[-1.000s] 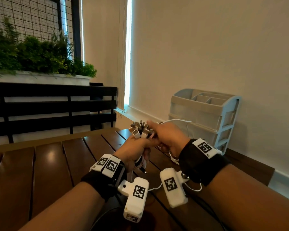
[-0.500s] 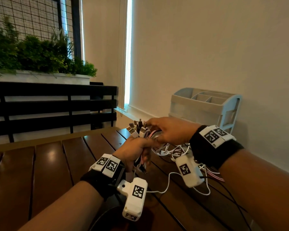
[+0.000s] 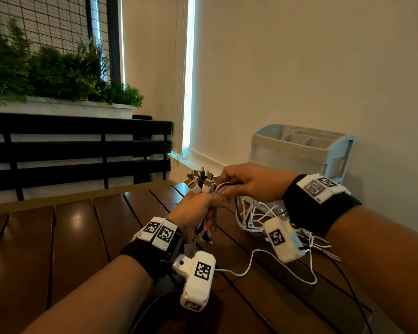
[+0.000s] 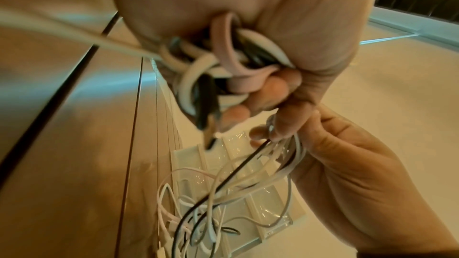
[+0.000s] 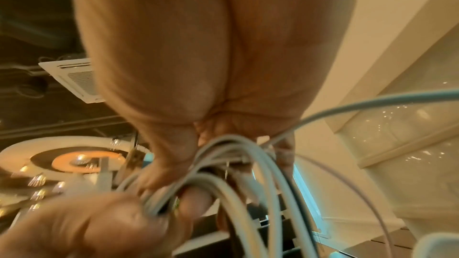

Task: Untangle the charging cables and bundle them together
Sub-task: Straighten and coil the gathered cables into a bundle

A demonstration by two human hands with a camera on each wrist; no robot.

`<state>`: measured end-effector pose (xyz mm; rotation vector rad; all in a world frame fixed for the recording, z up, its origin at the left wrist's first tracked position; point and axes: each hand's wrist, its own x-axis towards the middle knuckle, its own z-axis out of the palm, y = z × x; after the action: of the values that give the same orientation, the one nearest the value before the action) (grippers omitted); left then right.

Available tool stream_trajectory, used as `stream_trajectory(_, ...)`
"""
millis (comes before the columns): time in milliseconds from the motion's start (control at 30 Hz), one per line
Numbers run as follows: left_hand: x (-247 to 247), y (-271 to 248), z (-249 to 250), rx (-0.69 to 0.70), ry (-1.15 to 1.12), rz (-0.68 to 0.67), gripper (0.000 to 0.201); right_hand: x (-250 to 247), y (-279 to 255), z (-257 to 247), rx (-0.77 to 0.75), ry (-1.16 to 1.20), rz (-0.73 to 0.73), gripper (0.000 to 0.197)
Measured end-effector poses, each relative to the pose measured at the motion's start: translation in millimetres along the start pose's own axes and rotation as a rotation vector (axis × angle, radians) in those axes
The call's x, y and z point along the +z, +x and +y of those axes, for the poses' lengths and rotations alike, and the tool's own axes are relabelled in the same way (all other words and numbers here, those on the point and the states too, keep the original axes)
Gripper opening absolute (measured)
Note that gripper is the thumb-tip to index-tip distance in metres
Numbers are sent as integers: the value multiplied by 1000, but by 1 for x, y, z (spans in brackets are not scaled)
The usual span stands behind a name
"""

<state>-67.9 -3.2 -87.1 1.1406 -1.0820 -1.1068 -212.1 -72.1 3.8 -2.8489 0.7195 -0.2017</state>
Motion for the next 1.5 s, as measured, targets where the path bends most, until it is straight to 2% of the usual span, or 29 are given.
stream_trajectory(100,3,1,0,-7,-15,-3,30,6,0,-4,-29,-120,98,9)
stream_trajectory(200,4,0,-1,-20,-58,9,36,9,1,-9,-17,-199,104,14)
stream_trajectory(300,2,1,-3,-17,-57,45,28,7,3,-8,28,-35,20,24)
stream_trajectory(367,3,1,-2,-22,-55,50,22,7,5,-5,59,113,20,29)
stream_trajectory(433,4,2,-3,-35,-51,41,31,7,6,-4,58,56,53,27)
stream_trajectory(500,6,1,-2,-41,-62,31,36,10,8,-5,44,-5,111,23)
stream_trajectory(567,7,0,-2,-47,-72,37,37,13,9,-6,50,58,196,15)
stream_trajectory(633,8,0,-2,-52,-131,68,31,16,12,-9,45,103,282,13)
stream_trajectory(733,7,0,1,-59,-258,124,15,24,14,-17,-26,-107,451,13)
stream_trajectory(800,3,2,2,-55,-316,147,11,27,7,-25,-79,-131,521,18)
stream_trajectory(833,1,3,3,-60,-346,156,12,29,2,-27,-64,-107,472,23)
stream_trajectory(933,-3,6,3,-107,-496,208,23,43,-11,-36,112,-98,110,33)
stream_trajectory(967,-2,7,3,-117,-544,224,28,49,-11,-36,175,-60,42,38)
stream_trajectory(1033,0,8,4,-111,-595,232,34,60,-7,-34,262,111,21,44)
stream_trajectory(1133,0,8,7,-71,-624,248,37,66,-3,-31,341,412,27,37)
stream_trajectory(1233,-3,8,9,-19,-679,258,40,64,-3,-32,332,693,36,22)
stream_trajectory(1267,-4,8,9,3,-695,255,41,64,-3,-33,334,803,21,21)
stream_trajectory(1333,-2,9,9,23,-730,231,46,70,-3,-30,323,977,-67,31)
stream_trajectory(1400,2,8,10,34,-744,195,47,79,-5,-28,277,1033,-166,26)
stream_trajectory(1467,2,8,11,55,-720,182,45,83,-9,-29,307,963,-201,7)
stream_trajectory(1500,-1,8,12,64,-704,177,44,82,-11,-29,319,871,-195,12)
